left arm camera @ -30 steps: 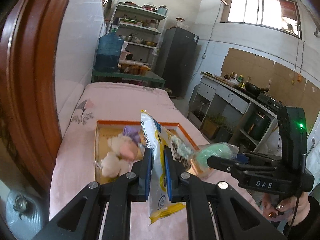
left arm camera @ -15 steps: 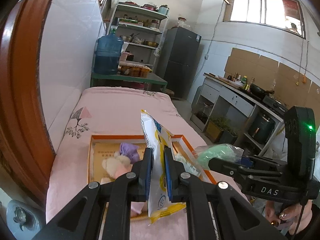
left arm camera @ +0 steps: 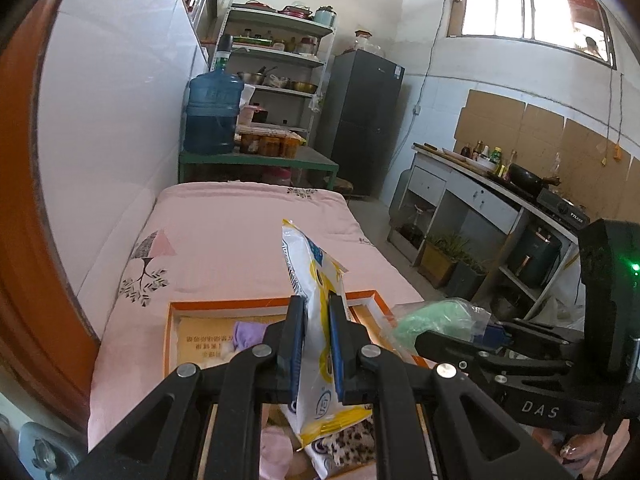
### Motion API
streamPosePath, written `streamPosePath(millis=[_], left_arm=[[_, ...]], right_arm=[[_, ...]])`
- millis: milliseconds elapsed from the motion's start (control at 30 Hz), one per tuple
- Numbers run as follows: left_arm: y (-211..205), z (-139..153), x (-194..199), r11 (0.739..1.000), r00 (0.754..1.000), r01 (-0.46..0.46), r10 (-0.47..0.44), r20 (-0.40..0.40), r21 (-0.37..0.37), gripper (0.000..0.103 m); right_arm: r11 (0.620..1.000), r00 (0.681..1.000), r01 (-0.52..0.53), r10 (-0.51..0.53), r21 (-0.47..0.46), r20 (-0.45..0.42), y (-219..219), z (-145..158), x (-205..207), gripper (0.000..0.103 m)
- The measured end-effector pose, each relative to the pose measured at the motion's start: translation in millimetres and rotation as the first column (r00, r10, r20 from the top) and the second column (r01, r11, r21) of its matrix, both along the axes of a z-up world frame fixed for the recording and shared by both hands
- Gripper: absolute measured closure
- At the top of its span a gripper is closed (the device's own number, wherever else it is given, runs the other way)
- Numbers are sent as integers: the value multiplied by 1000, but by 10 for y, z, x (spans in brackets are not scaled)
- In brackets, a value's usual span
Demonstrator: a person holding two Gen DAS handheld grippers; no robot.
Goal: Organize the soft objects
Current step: 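Carry the wipes pack and green ball over the box lid with both tools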
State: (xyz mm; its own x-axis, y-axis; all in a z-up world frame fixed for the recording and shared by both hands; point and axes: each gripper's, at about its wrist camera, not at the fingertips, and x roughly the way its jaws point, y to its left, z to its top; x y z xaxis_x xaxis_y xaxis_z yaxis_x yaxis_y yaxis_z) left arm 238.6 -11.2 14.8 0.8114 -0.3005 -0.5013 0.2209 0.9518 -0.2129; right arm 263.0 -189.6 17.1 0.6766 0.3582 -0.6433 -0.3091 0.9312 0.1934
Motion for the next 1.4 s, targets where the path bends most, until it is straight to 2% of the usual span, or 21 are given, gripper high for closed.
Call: streamPosePath(millis=[433,867,1167,1400], left_arm=[[-119,-76,355,1000,999,16,-16,-34,4,90],[-135,-272,700,999,994,17,-20,-111,-27,91],[-112,-470,922,996,982,10,-27,-186,-89,90],[-126,-660,1040,997,972,-1,-19,-234,-83,90]], right_arm=[[1000,1000,24,-24,-15,-15,-104,-106,308,56],[999,998,48,-47,4,-49,-221,-252,656,56],[997,994,70,-71,-16,-83,-223,-450,920,56],[998,989,66,-68,-19,-128,-200,-654,1027,56]])
